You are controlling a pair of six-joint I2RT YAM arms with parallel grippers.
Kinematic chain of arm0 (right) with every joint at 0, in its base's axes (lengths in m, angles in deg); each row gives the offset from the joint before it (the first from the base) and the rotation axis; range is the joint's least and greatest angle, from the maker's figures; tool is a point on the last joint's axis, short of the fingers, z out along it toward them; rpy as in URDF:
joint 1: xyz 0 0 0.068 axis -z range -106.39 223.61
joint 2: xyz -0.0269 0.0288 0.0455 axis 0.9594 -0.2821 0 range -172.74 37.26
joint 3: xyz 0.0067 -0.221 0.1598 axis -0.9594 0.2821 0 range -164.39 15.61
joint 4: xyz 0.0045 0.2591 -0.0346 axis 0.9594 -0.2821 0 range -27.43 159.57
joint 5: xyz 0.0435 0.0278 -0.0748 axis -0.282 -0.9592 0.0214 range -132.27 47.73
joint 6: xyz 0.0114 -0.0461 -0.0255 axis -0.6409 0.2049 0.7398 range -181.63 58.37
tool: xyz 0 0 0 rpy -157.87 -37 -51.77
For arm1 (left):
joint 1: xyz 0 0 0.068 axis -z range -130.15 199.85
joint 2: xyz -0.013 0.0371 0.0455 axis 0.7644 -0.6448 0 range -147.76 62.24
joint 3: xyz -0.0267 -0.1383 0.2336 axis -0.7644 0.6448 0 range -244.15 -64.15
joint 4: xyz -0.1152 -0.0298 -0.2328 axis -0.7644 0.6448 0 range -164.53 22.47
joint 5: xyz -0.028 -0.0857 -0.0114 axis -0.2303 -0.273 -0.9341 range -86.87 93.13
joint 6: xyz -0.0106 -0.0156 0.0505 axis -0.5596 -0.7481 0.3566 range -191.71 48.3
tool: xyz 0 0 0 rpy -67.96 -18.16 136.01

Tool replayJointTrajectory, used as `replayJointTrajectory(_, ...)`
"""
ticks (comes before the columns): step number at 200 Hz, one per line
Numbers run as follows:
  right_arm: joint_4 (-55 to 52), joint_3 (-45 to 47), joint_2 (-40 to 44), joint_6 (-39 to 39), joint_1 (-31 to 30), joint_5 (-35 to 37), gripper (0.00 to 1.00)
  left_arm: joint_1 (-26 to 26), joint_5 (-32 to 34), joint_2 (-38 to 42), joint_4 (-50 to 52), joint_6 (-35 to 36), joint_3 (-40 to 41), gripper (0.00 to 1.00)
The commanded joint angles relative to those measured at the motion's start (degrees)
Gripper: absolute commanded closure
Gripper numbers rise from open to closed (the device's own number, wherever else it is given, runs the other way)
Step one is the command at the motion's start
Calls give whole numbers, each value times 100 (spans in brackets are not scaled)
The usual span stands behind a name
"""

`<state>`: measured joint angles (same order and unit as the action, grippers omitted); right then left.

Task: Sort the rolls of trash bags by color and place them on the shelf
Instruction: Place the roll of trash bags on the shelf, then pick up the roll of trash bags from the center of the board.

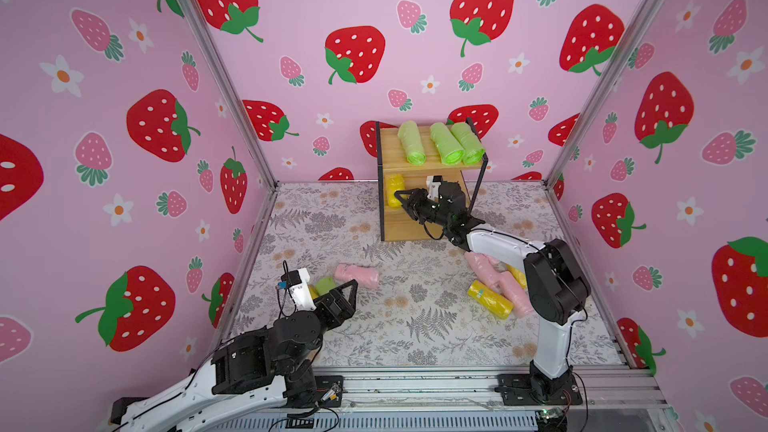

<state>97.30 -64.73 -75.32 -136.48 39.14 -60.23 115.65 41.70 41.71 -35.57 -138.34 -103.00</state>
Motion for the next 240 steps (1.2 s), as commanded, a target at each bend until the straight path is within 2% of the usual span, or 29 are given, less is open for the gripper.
replayJointTrajectory(1, 38, -329, -40, -53, 60, -72, 82, -10, 81, 45, 195, 99, -26, 2)
replayJointTrajectory(44, -681, -471, 135, 242, 144, 41, 42, -6, 242, 43, 596, -229, -81, 0)
replayJointTrajectory(60, -1009, -498, 277, 442, 183, 86, 35, -3, 307, 43, 736, -365, -77, 0)
replayJointTrajectory(85, -1324, -413, 528, 662, 231, 139, 33, -6, 414, 42, 920, -818, 3, 0)
replayJointTrajectory(133, -1521, 78, 1115, 958, 258, 58, 33, -3, 475, -119, 1302, -1256, -19, 0)
replayJointTrajectory(167, -1551, 674, 1623, 1423, 156, -161, 33, -17, 652, -318, 2009, -2062, -68, 0)
replayJointTrajectory(193, -1756, 1238, 1994, 2011, -15, -188, 33, -80, 577, -350, 2193, -2274, -91, 3)
replayJointTrajectory(219, -1869, 1859, 2401, 2413, -243, -63, 33, -311, 259, -428, 2042, -2068, -118, 5)
replayJointTrajectory(240, -1944, 2283, 2660, 2626, -486, 47, 33, -970, -655, -841, 1603, -1417, -183, 5)
